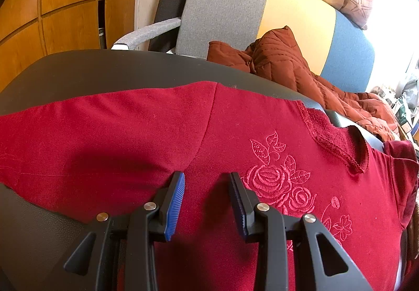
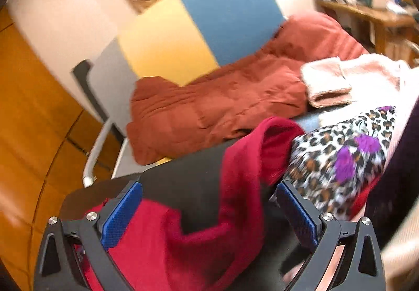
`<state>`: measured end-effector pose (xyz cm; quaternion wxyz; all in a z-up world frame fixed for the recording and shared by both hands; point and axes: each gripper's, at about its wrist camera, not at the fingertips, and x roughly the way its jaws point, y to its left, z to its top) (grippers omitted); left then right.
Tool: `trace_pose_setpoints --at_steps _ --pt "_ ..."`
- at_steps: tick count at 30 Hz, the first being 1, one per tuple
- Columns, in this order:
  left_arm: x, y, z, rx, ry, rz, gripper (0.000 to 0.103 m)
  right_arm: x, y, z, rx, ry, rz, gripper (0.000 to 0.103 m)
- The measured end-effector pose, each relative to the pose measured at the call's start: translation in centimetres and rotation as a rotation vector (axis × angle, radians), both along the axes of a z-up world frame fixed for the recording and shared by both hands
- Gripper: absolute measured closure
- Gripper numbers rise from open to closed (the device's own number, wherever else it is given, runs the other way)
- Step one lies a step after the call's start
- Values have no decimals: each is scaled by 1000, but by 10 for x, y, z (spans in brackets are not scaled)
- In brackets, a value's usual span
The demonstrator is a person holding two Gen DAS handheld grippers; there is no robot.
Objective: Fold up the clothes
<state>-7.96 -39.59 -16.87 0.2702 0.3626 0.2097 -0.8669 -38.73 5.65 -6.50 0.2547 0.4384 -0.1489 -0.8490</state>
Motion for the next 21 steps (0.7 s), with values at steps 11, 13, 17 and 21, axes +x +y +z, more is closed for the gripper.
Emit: trace_pose_setpoints --at_steps 11,13,17,21 --pt "1 1 -1 -1 2 -5 68 -76 7 -45 -31 -181 -143 31" --pt "1 1 -1 -1 3 -5 68 -78 5 -49 7 -177 -147 47" --pt "1 0 0 0 6 -6 68 -72 2 -47 58 -115 -132 77" --pt "2 0 0 5 11 -7 68 -49 3 -24 104 -2 -111 91"
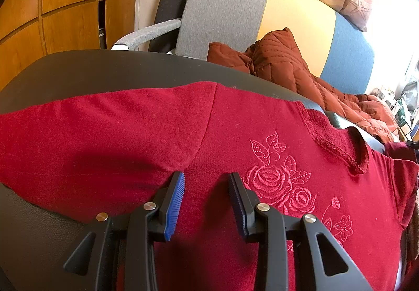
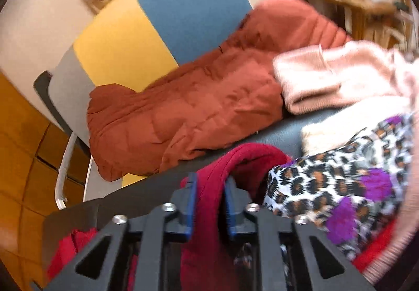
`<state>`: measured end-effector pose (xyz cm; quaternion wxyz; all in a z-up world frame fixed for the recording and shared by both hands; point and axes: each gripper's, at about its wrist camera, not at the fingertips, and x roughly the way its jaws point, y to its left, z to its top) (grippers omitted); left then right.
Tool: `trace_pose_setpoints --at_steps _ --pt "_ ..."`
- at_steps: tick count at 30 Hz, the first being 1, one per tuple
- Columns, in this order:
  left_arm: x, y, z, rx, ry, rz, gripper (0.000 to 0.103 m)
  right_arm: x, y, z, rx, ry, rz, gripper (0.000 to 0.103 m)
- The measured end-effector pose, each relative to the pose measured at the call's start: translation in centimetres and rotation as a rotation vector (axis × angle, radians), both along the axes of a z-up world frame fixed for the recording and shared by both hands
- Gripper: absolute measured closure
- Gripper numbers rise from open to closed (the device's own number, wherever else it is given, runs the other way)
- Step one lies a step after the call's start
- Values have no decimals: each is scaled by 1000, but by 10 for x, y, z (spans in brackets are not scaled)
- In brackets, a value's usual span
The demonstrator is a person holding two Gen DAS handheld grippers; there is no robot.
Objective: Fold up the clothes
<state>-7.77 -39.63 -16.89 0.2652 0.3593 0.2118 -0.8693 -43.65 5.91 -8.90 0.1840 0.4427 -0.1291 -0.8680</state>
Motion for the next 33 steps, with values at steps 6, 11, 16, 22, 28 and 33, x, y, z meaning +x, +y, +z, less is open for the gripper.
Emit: trace_pose_setpoints --at_steps 6,11,16,22,28,33 --pt "1 -3 0 13 10 -3 68 53 18 48 62 150 -15 94" --pt "4 -5 0 34 27 -4 68 103 49 88 79 263 -74 95" --pt "4 -8 1 48 36 -7 68 167 85 118 92 370 -141 95" --pt "7 -8 1 62 43 -8 68 220 124 85 136 308 -239 95" --pt "8 -3 2 42 20 -6 68 242 162 44 34 181 -284 79" --pt "10 0 3 29 2 -3 68 250 178 42 -35 181 -311 54"
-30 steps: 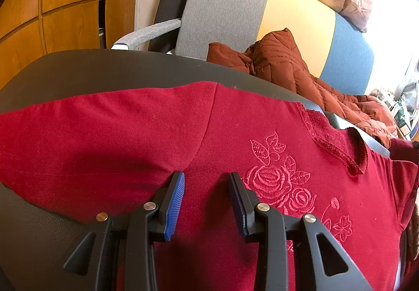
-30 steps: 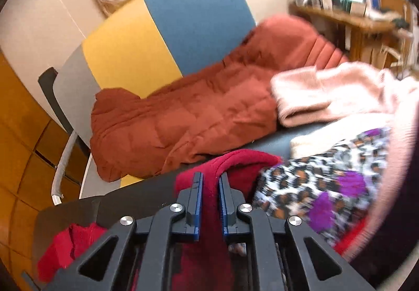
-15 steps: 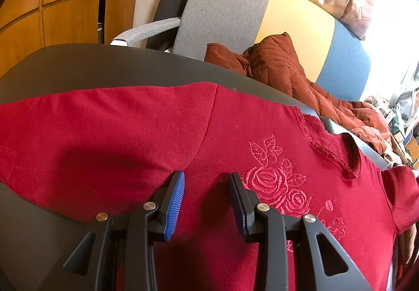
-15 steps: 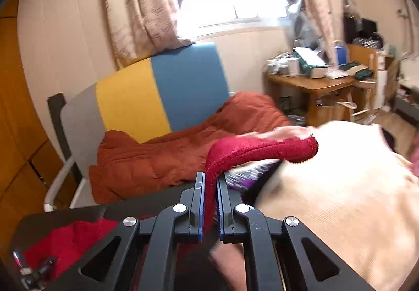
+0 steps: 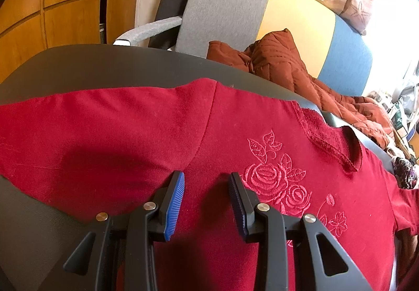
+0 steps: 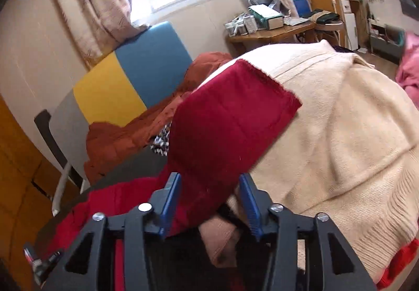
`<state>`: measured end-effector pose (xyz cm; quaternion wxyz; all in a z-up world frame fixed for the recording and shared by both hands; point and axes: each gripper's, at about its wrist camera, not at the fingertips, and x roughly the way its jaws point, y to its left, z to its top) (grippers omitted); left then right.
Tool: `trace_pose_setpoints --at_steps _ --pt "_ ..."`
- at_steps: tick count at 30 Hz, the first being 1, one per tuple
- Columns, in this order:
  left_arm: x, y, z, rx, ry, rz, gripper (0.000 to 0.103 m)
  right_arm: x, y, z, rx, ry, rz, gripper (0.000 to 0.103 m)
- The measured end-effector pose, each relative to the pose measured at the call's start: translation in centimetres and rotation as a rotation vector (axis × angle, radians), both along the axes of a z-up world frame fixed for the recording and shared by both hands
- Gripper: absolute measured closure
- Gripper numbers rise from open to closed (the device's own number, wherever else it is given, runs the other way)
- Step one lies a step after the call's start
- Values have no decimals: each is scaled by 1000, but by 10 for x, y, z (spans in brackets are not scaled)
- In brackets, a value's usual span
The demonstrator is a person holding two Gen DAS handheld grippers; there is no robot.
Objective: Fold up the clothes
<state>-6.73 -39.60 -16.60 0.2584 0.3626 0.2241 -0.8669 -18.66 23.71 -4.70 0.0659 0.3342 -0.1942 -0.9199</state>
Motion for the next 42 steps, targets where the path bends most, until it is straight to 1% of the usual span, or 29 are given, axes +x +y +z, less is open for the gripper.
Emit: trace_pose_setpoints --at_steps 3,5,6,7,10,12,14,18,22,25,27,29,30,31,33,35,38,39,40,42 --pt "2 3 0 -15 -17 3 68 -4 5 4 13 14 -39 54" --pt "2 6 1 -28 -32 5 68 -4 3 10 69 29 -95 54" --pt "3 7 2 -33 -40 5 68 -2 0 14 94 49 -106 54" --pt "4 8 3 -36 -47 4 68 1 -5 18 116 68 -93 54" --pt "10 12 8 -28 -51 8 67 3 -40 21 160 91 28 54" --pt "16 18 13 -17 -23 -3 66 2 -72 15 186 86 128 54" --pt "21 27 20 -21 8 -27 66 0 -107 4 191 72 227 53" --pt "20 37 31 -38 29 -73 66 -3 -190 -30 204 12 411 53" --pt "14 36 37 -40 40 -94 66 -7 -266 -59 245 -30 528 52" --pt "8 35 33 -39 30 -105 66 -17 -313 -76 283 -54 572 51" --pt "1 34 27 -40 9 -116 66 -24 -331 -84 329 -50 572 51" --pt "-5 32 16 -41 -22 -114 66 -32 -338 -93 391 -49 551 51" --pt "-6 31 10 -26 -31 -111 66 -35 -339 -99 418 -52 536 51" --pt "-7 29 8 -16 -22 -109 64 -38 -335 -105 427 -66 522 51" --pt "-11 27 5 -4 -12 -117 63 -43 -314 -110 400 -73 491 53" --pt "-20 26 4 -5 -3 -144 63 -48 -298 -112 403 -69 455 61" --pt "-32 29 4 -28 -12 -175 63 -56 -282 -114 347 -85 427 61" --pt "-34 31 4 -41 -21 -176 63 -56 -282 -114 344 -85 428 61" --pt "-35 33 4 -53 -25 -176 63 -56 -282 -115 344 -83 430 58" --pt "-32 33 4 -47 -14 -170 63 -55 -285 -115 352 -77 439 55"
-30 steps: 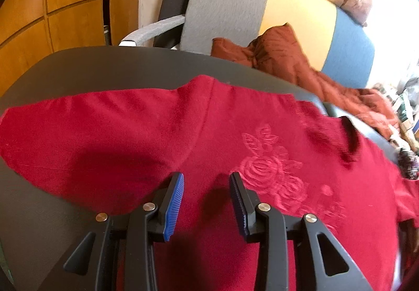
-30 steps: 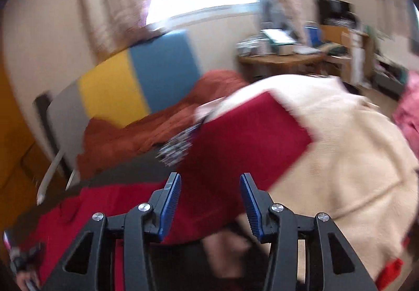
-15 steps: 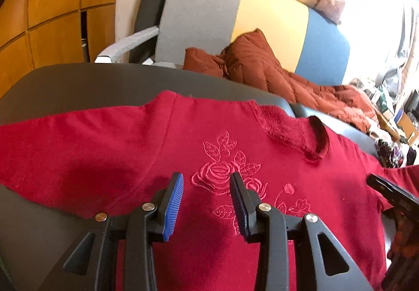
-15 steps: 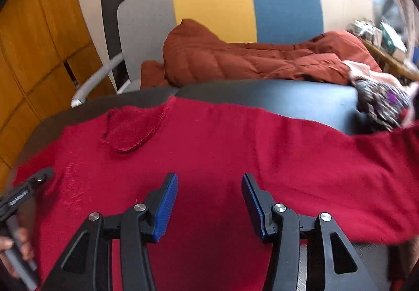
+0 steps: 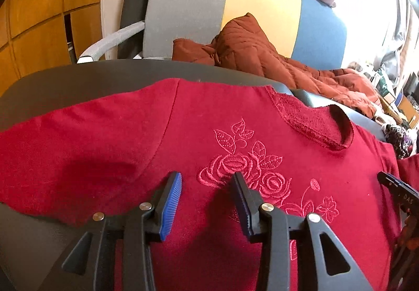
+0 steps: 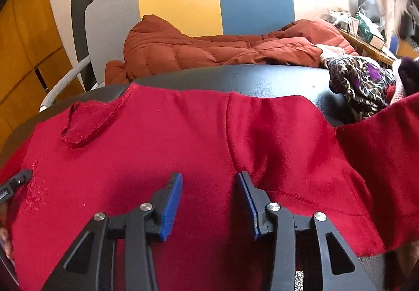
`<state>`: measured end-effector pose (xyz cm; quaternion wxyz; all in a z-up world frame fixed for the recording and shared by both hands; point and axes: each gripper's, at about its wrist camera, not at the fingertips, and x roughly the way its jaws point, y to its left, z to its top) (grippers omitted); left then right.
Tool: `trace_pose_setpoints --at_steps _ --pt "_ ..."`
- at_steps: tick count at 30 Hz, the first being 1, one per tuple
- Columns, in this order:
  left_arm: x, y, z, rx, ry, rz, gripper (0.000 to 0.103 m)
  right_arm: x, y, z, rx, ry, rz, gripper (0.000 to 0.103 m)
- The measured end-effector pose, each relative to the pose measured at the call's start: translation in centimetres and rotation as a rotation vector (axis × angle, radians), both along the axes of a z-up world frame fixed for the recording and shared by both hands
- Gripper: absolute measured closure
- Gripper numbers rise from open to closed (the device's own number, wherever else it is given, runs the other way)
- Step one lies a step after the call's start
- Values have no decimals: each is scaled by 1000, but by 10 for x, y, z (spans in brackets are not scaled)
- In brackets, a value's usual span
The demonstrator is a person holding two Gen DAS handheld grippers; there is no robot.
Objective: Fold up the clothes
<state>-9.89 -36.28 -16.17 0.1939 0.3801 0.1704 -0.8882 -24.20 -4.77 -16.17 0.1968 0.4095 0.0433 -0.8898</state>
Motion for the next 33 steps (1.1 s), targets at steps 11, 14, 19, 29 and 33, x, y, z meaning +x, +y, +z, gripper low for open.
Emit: trace_pose_setpoints --at_steps 11,14,19,29,33 --pt "-7 26 32 121 62 -121 63 2 -12 -3 -49 -27 125 12" --pt "-44 49 49 187 86 -278 63 3 -12 -3 -64 -30 135 10" --pt "-120 68 51 340 62 -413 63 3 -10 -3 -84 -31 143 9" --pt "-208 81 14 410 -55 -462 63 -2 2 -4 -206 -50 156 6" --pt "-219 93 13 362 -31 -510 101 -2 3 -4 -223 -52 158 5"
